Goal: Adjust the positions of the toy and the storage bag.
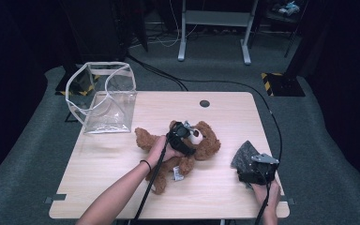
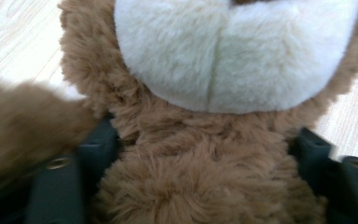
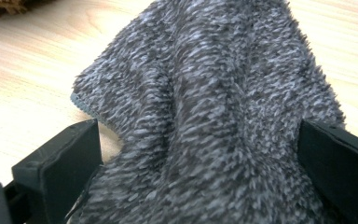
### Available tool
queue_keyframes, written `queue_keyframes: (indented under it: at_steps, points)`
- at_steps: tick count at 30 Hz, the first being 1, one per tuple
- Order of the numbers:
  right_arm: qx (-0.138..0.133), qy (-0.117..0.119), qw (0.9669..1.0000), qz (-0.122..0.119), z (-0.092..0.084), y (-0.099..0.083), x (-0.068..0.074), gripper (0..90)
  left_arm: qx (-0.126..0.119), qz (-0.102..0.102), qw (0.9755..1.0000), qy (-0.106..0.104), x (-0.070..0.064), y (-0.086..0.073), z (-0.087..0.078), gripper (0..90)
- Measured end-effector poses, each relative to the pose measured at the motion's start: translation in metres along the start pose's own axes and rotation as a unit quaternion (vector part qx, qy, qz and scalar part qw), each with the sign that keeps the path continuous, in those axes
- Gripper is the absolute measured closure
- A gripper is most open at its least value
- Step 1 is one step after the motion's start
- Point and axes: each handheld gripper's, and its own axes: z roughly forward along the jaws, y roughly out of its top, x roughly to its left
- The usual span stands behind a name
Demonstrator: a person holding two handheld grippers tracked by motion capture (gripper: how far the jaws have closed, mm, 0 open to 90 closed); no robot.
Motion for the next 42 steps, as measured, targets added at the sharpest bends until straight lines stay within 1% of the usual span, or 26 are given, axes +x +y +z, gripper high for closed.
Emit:
queue_keyframes:
  at_steps: [2, 3, 4, 5, 6, 8, 11, 13, 14, 16, 18, 20, 22, 23, 25, 26, 28, 30, 31, 32, 33, 36, 38, 40, 41, 42]
  points:
    - [0.000, 0.000, 1.0000, 0.000, 0.000, 0.000, 0.000, 0.5, -0.008, -0.002, 1.0000, -0.002, -0.001, -0.003, -0.001, 43.1]
    - [0.000, -0.001, 1.0000, 0.000, 0.000, 0.000, 0.000, 0.5, -0.016, -0.004, 0.9999, 0.004, -0.001, -0.006, -0.002, 45.5]
    - [0.000, 0.000, 1.0000, 0.001, 0.000, 0.000, 0.000, 0.8, -0.016, -0.004, 0.9999, 0.004, -0.001, -0.006, -0.002, 47.3]
    - [-0.001, 0.000, 1.0000, 0.001, 0.000, 0.000, 0.000, 0.9, -0.027, -0.001, 0.9995, 0.015, -0.004, -0.009, -0.004, 49.3]
    - [0.000, 0.000, 1.0000, 0.000, 0.000, 0.000, 0.000, 0.9, -0.032, 0.004, 0.9992, 0.022, -0.006, -0.009, -0.005, 50.7]
    - [0.000, 0.000, 1.0000, 0.000, 0.000, 0.000, 0.000, 0.9, -0.036, 0.004, 0.9990, 0.026, -0.008, -0.010, -0.006, 52.1]
    - [0.001, -0.001, 1.0000, 0.002, -0.001, 0.000, 0.000, 1.0, -0.043, 0.012, 0.9974, 0.056, -0.016, -0.009, -0.011, 53.2]
    - [-0.001, -0.001, 1.0000, 0.006, -0.001, 0.000, 0.000, 1.1, -0.046, 0.009, 0.9971, 0.061, -0.018, -0.009, -0.016, 53.9]
    - [-0.001, -0.001, 1.0000, 0.004, -0.001, 0.000, 0.000, 1.1, -0.048, 0.011, 0.9963, 0.071, -0.019, -0.010, -0.019, 54.1]
    - [-0.001, -0.001, 1.0000, 0.004, -0.001, 0.000, 0.000, 1.1, -0.050, 0.006, 0.9962, 0.071, -0.019, -0.011, -0.021, 54.6]
    - [-0.001, 0.000, 1.0000, 0.004, -0.001, 0.000, 0.000, 1.1, -0.056, -0.004, 0.9951, 0.082, -0.019, -0.012, -0.029, 55.0]
    - [-0.002, 0.001, 1.0000, 0.005, -0.001, 0.000, 0.000, 1.1, -0.058, -0.006, 0.9941, 0.091, -0.019, -0.013, -0.035, 55.4]
    - [-0.001, 0.000, 1.0000, 0.006, -0.001, 0.000, 0.000, 1.1, -0.057, -0.009, 0.9942, 0.091, -0.019, -0.013, -0.039, 55.5]
    - [0.000, 0.000, 1.0000, -0.001, -0.001, 0.000, 0.000, 1.1, -0.060, -0.014, 0.9932, 0.099, -0.020, -0.015, -0.046, 55.8]
    - [-0.001, -0.002, 1.0000, 0.002, -0.001, 0.000, 0.000, 1.1, -0.061, -0.019, 0.9920, 0.109, -0.020, -0.018, -0.052, 56.0]
    - [-0.001, -0.002, 1.0000, 0.002, -0.001, 0.000, 0.000, 1.1, -0.061, -0.019, 0.9920, 0.109, -0.020, -0.018, -0.052, 56.1]
    - [0.001, -0.002, 1.0000, 0.000, -0.001, 0.000, 0.000, 1.2, -0.062, -0.030, 0.9903, 0.121, -0.018, -0.025, -0.062, 56.3]
    - [0.001, -0.002, 1.0000, 0.000, -0.001, 0.000, 0.000, 1.2, -0.064, -0.032, 0.9899, 0.122, -0.017, -0.027, -0.065, 56.3]
    - [0.001, -0.002, 1.0000, 0.001, -0.001, 0.000, 0.000, 1.2, -0.064, -0.037, 0.9896, 0.124, -0.016, -0.030, -0.070, 56.3]
    - [0.001, -0.002, 1.0000, 0.000, -0.001, 0.000, 0.000, 1.2, -0.067, -0.045, 0.9884, 0.128, -0.013, -0.036, -0.077, 56.3]
    - [0.001, -0.002, 1.0000, 0.000, -0.001, 0.000, 0.000, 1.2, -0.067, -0.045, 0.9884, 0.128, -0.013, -0.036, -0.077, 56.3]
    - [0.001, -0.002, 1.0000, 0.001, -0.001, 0.000, 0.000, 1.1, -0.075, -0.067, 0.9857, 0.136, -0.006, -0.048, -0.089, 56.3]
    - [0.001, -0.002, 1.0000, 0.000, -0.001, 0.000, 0.000, 1.1, -0.074, -0.068, 0.9852, 0.139, -0.005, -0.051, -0.092, 56.3]
    - [0.002, -0.003, 1.0000, 0.005, -0.001, 0.000, 0.001, 1.1, -0.077, -0.079, 0.9835, 0.143, -0.001, -0.059, -0.099, 56.3]
    - [0.002, -0.003, 1.0000, 0.005, -0.001, 0.000, 0.001, 1.1, -0.077, -0.079, 0.9835, 0.143, -0.001, -0.059, -0.099, 56.4]
    - [0.002, -0.004, 1.0000, 0.005, -0.001, 0.000, 0.001, 1.2, -0.079, -0.084, 0.9825, 0.146, 0.000, -0.062, -0.101, 56.4]
